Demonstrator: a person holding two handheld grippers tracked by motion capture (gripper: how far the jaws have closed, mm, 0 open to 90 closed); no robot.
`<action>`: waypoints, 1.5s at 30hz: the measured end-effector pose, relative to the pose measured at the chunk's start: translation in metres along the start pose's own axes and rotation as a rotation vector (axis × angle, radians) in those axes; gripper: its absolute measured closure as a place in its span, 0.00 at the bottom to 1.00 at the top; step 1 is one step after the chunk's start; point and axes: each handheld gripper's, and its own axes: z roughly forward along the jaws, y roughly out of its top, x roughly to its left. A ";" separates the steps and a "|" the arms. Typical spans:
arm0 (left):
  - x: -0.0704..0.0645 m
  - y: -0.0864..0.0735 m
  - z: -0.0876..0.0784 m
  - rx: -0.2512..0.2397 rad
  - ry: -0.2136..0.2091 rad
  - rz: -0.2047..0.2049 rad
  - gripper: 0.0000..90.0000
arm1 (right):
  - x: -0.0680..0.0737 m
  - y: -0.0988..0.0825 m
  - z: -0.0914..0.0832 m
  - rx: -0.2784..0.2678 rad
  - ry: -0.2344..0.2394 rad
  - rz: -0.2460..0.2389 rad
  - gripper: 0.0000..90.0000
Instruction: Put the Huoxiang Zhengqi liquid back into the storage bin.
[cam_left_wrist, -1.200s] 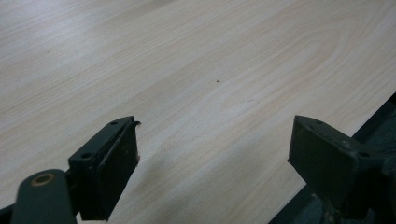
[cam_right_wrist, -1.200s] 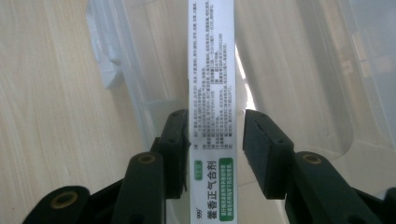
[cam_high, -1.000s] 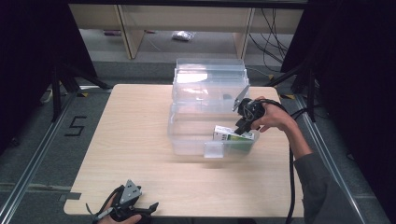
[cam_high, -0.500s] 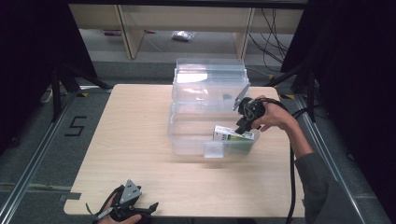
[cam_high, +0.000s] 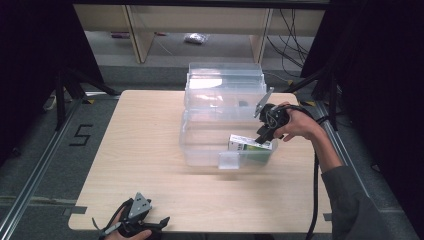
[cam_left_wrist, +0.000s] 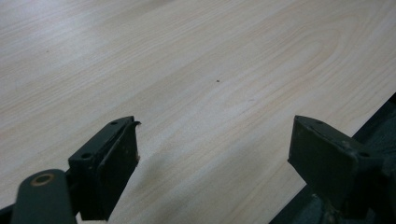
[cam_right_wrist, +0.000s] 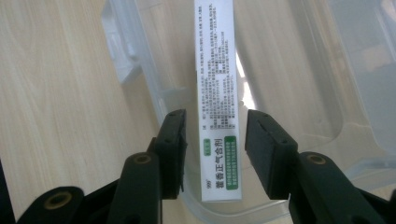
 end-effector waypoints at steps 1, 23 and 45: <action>0.000 0.000 0.000 -0.002 0.001 0.002 0.17 | 0.002 -0.001 -0.001 -0.001 -0.009 0.014 0.65; -0.001 0.000 0.000 -0.007 -0.007 -0.015 0.17 | 0.029 -0.015 -0.016 -0.049 -0.002 0.017 0.51; -0.001 0.000 0.001 -0.013 -0.001 -0.020 0.17 | 0.058 -0.028 -0.005 -0.162 -0.033 0.149 0.35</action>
